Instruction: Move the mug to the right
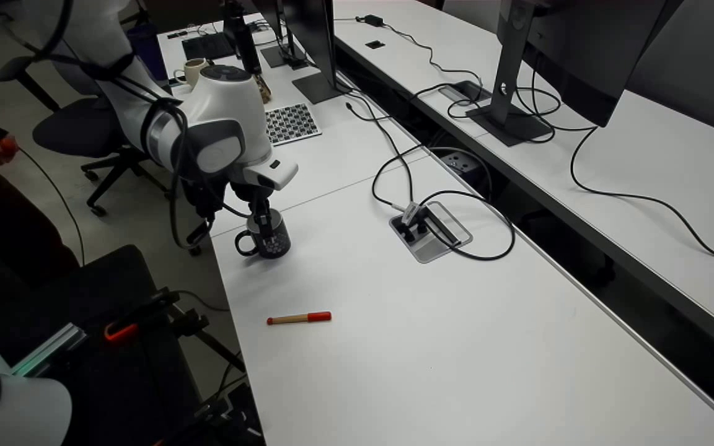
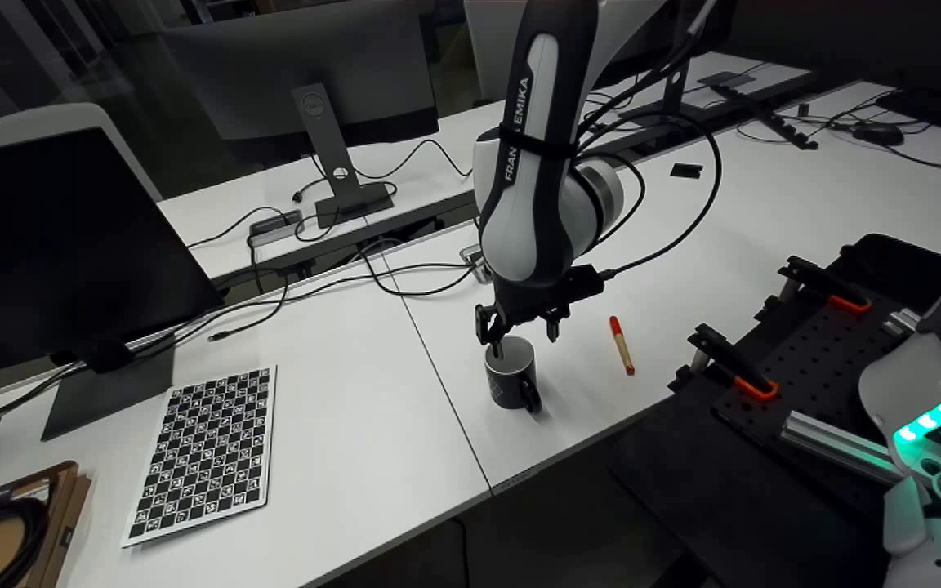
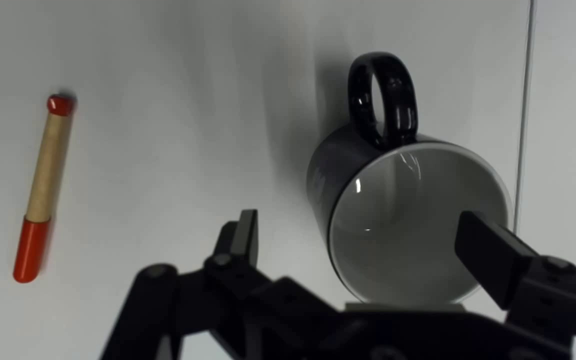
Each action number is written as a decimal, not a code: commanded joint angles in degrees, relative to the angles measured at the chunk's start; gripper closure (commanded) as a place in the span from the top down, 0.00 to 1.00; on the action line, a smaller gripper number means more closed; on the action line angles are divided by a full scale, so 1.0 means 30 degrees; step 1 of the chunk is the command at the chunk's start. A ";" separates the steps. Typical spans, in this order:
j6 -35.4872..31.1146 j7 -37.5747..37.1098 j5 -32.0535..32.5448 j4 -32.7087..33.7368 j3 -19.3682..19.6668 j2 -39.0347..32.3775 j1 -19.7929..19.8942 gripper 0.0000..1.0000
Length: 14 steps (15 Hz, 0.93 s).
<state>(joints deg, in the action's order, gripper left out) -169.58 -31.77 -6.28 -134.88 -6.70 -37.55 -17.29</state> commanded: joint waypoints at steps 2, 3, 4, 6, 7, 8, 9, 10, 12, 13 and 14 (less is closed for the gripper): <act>-0.0530 0.0872 -0.1122 0.1055 0.0237 -0.1279 -0.0193 1.00; -0.0564 0.0911 -0.1238 0.1147 0.0226 -0.1406 -0.0161 0.75; -0.0583 0.0946 -0.1325 0.1228 0.0240 -0.1501 -0.0171 0.74; -0.0668 0.0966 -0.1459 0.1366 0.0279 -0.1671 -0.0207 0.59; -0.0701 0.1000 -0.1515 0.1399 0.0287 -0.1715 -0.0203 0.50; -0.0732 0.1035 -0.1573 0.1440 0.0290 -0.1755 -0.0208 0.43; -0.0767 0.1081 -0.1624 0.1466 0.0298 -0.1791 -0.0213 0.34; -0.0793 0.1148 -0.1677 0.1498 0.0300 -0.1827 -0.0209 0.27; -0.0796 0.1266 -0.1769 0.1571 0.0303 -0.1890 -0.0206 0.12; -0.0790 0.1327 -0.1794 0.1584 0.0310 -0.1892 -0.0189 0.05; -0.0794 0.1391 -0.1803 0.1574 0.0302 -0.1866 -0.0174 0.00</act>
<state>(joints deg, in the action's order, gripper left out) -170.82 -29.82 -9.78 -131.19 -6.07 -42.10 -17.29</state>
